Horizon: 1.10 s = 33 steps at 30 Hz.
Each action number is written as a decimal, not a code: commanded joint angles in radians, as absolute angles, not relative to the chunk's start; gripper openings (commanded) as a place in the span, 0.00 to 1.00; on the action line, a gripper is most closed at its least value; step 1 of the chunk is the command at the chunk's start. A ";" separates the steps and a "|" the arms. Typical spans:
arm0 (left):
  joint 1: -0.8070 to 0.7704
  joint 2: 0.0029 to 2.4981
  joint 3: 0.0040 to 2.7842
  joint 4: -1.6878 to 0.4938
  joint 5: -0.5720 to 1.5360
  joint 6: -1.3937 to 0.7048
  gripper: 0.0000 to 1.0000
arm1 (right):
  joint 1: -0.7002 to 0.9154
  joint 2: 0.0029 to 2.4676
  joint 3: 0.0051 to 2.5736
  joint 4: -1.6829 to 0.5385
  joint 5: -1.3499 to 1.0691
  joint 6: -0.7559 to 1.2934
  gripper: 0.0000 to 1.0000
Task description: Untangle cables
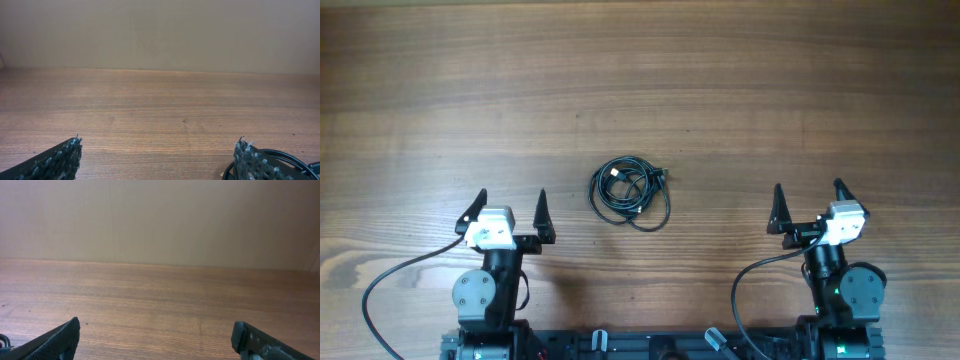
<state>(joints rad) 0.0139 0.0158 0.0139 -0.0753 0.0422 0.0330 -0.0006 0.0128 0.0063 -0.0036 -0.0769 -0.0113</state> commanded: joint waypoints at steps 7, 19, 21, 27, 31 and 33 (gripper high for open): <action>0.011 0.020 0.006 -0.076 0.043 0.049 1.00 | 0.004 0.014 0.006 -0.001 -0.059 0.001 1.00; 0.008 0.020 0.006 -0.050 0.281 -0.092 1.00 | 0.004 0.014 0.006 -0.001 -0.059 0.001 1.00; 0.008 0.020 0.006 -0.047 0.317 -0.091 1.00 | 0.004 0.014 0.006 -0.001 -0.059 0.001 1.00; 0.008 0.020 0.006 0.294 0.572 -0.204 1.00 | 0.004 0.014 0.006 -0.001 -0.059 0.001 1.00; 0.008 0.023 0.084 0.374 0.576 -0.325 1.00 | 0.004 0.014 0.006 -0.001 -0.059 0.001 1.00; 0.009 0.054 0.183 0.290 0.576 -0.302 1.00 | 0.004 0.014 0.006 -0.001 -0.059 0.001 1.00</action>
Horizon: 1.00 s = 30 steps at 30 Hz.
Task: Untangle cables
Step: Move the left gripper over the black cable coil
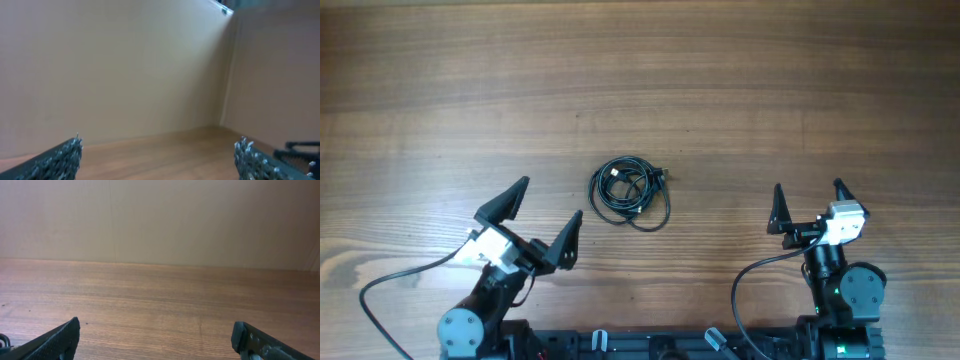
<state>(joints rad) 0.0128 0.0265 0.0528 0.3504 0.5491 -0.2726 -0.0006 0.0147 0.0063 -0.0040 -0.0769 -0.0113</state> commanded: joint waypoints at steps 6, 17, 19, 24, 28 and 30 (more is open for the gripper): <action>0.009 0.512 0.835 -0.449 0.593 -0.156 1.00 | 0.004 0.014 0.006 -0.001 -0.059 0.001 1.00; -0.025 1.118 1.370 -1.075 0.513 -0.194 1.00 | 0.004 0.014 0.006 -0.001 -0.059 0.001 1.00; -0.072 1.184 1.473 -1.186 0.368 -0.195 1.00 | 0.004 0.014 0.006 -0.001 -0.059 0.001 0.99; -0.149 1.248 1.570 -1.244 0.247 -0.251 1.00 | 0.004 0.014 0.006 -0.001 -0.059 0.001 1.00; -0.149 1.248 1.569 -1.264 0.300 -0.430 1.00 | 0.004 0.014 0.006 -0.001 -0.059 0.001 1.00; -0.150 1.258 1.569 -1.285 0.340 -0.427 1.00 | 0.004 0.014 0.006 -0.001 -0.059 0.001 1.00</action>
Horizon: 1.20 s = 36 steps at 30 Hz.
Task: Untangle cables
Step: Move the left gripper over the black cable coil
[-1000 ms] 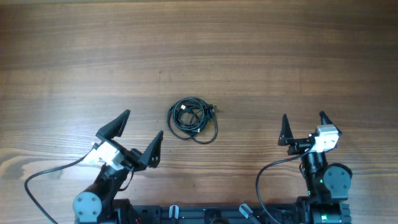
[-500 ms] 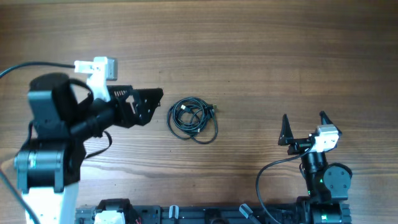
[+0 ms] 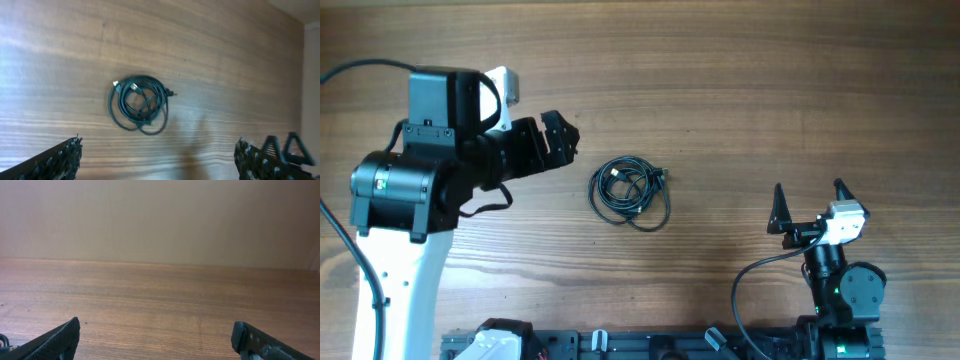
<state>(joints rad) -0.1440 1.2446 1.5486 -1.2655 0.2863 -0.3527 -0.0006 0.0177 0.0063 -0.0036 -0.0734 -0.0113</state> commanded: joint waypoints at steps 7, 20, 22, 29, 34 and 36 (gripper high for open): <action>-0.244 1.431 1.569 -1.340 0.290 -0.427 1.00 | 0.004 0.014 0.006 -0.001 -0.059 0.001 1.00; -0.309 1.617 1.549 -1.344 0.215 -0.373 1.00 | 0.004 0.014 0.006 -0.001 -0.059 0.001 1.00; -0.312 1.622 1.510 -1.314 0.215 -0.382 1.00 | 0.004 0.014 0.006 -0.001 -0.059 0.001 1.00; -0.298 1.642 1.425 -1.246 0.208 -0.382 1.00 | 0.004 0.014 0.006 -0.001 -0.059 0.001 1.00; -0.295 1.724 1.424 -1.222 0.203 -0.382 1.00 | 0.004 0.014 0.006 -0.001 -0.059 0.001 1.00; -0.294 1.750 1.424 -1.222 0.202 -0.382 1.00 | 0.004 0.014 0.006 -0.001 -0.059 0.001 1.00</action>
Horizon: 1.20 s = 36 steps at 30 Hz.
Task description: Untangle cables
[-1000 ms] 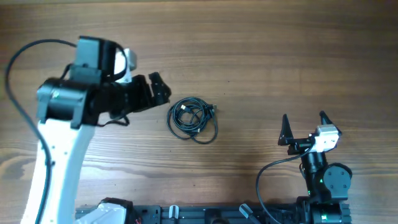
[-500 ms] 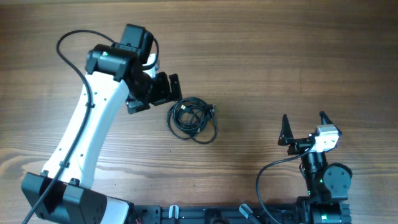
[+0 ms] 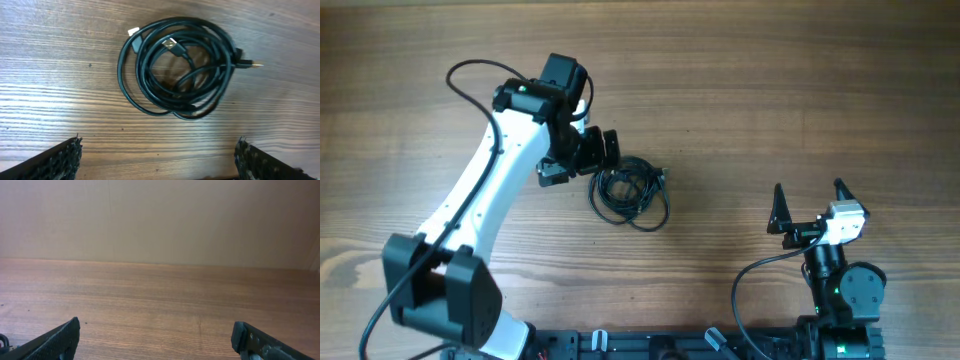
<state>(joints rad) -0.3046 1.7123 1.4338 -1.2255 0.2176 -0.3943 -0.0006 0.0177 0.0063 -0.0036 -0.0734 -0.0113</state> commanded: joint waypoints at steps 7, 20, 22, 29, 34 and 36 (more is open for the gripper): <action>-0.225 1.768 1.423 -1.206 0.181 -0.404 1.00 | 0.004 0.014 0.006 -0.001 -0.059 0.001 1.00; -0.231 1.777 1.329 -1.179 0.181 -0.454 1.00 | 0.004 0.014 0.006 -0.001 -0.059 0.001 1.00; -0.241 1.779 1.327 -1.169 0.181 -0.455 1.00 | 0.004 0.014 0.006 -0.001 -0.059 0.001 1.00; -0.290 1.781 1.326 -1.145 0.181 -0.458 1.00 | 0.004 0.014 0.006 -0.001 -0.059 0.001 1.00; -0.295 1.782 1.326 -1.143 0.181 -0.457 1.00 | 0.004 0.014 0.006 -0.001 -0.059 0.001 1.00; -0.297 1.782 1.326 -1.136 0.181 -0.457 1.00 | 0.004 0.014 0.006 -0.001 -0.059 0.001 1.00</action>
